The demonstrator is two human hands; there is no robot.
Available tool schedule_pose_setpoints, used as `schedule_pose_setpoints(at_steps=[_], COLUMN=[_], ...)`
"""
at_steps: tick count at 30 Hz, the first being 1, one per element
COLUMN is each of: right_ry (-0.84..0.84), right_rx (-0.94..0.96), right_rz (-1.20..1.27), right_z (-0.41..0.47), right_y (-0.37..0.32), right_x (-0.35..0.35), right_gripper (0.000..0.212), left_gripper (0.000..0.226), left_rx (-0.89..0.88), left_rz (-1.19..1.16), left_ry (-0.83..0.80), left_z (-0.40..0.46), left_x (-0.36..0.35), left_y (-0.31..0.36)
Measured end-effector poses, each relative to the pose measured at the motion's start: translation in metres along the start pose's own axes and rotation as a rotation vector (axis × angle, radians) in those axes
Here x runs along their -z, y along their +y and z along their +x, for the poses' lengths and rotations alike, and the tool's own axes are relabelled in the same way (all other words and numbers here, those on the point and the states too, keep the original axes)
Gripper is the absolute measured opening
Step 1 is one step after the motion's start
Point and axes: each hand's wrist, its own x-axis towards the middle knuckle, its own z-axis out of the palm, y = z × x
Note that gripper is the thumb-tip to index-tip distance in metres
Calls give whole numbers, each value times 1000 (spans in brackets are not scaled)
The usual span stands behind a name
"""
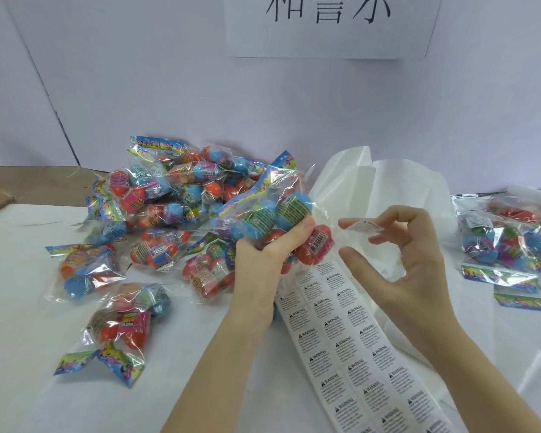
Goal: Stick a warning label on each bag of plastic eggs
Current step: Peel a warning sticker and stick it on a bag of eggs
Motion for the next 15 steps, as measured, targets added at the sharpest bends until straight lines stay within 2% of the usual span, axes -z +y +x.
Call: schedule_pose_setpoints(at_steps=[4, 6, 11, 15], right_ry=[78, 97, 116, 112], right_rx=[55, 67, 60, 72], right_rz=[-73, -91, -97, -99], right_z=[-2, -2, -1, -1], right_y=[1, 1, -1, -2], right_x=[-4, -5, -6, -6], right_gripper=[47, 48, 42, 46], left_gripper=[7, 16, 14, 24], left_rx=[-10, -43, -68, -80], left_rz=[46, 55, 30, 46], left_ry=[19, 18, 12, -5], left_z=[0, -1, -3, -5], left_x=[0, -2, -3, -4], left_y=[-2, -2, 0, 2])
